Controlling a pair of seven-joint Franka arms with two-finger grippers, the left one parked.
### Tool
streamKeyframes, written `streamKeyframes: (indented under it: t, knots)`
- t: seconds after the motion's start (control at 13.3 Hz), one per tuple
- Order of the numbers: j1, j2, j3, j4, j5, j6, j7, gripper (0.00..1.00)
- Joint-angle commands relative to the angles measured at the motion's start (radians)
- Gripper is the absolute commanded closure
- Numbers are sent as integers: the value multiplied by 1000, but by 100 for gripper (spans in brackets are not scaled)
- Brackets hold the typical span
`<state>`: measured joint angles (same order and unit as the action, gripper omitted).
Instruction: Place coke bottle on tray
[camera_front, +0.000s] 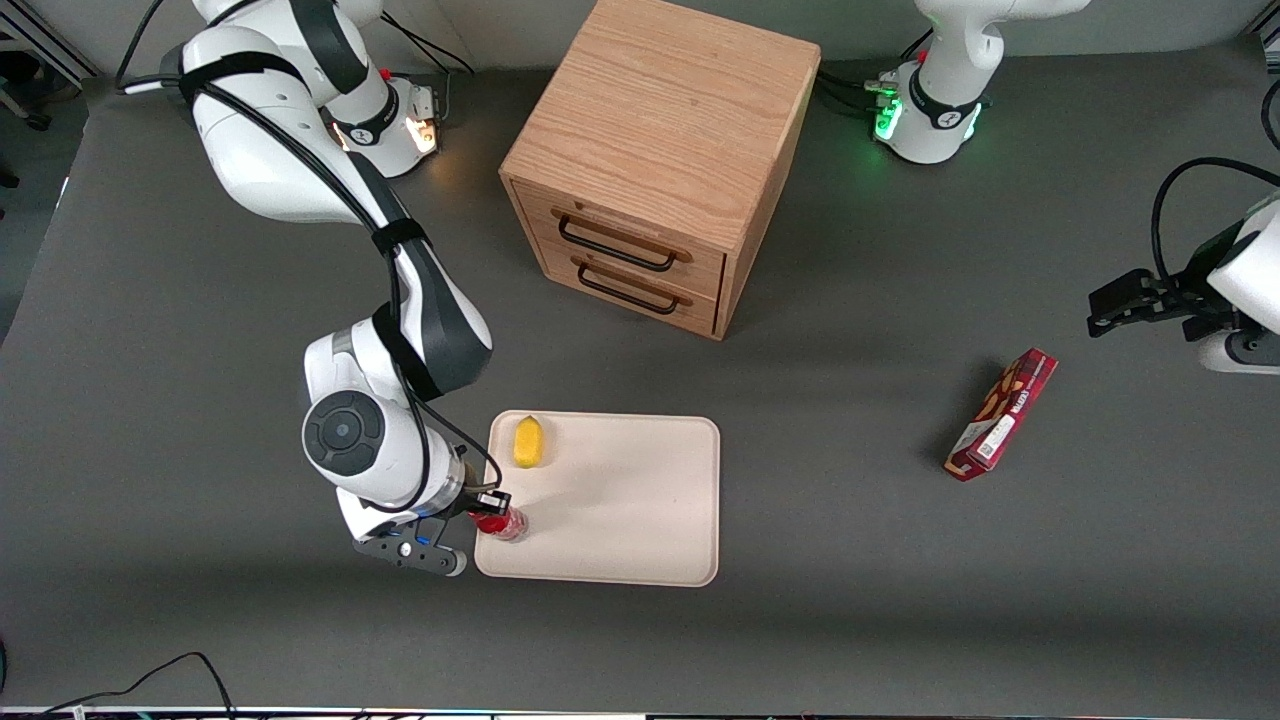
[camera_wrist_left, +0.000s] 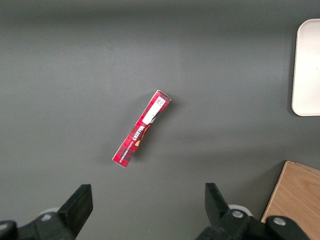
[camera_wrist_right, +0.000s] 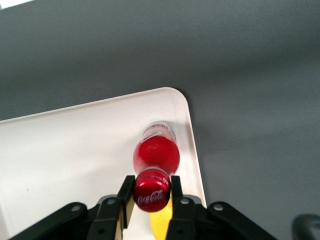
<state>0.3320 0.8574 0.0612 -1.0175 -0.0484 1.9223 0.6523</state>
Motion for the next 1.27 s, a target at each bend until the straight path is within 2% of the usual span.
streamKeyframes:
  t: [0.0, 0.22, 0.53, 0.67, 0.9, 1.05, 1.2]
  knots:
    - [10, 0, -12, 27, -16, -2, 26, 0]
    - [-17, -137, -7, -152, -19, -13, 17, 0]
    - [-157, -576, 55, -632, -7, -17, -115, 0]
    - [-206, -772, 62, -778, -5, -107, -218, 0]
    - [-298, -950, 42, -814, 70, -279, -484, 0]
    - [-291, -1038, -38, -834, 76, -318, -530, 0]
    - [-291, -1049, -58, -819, 79, -341, -522, 0]
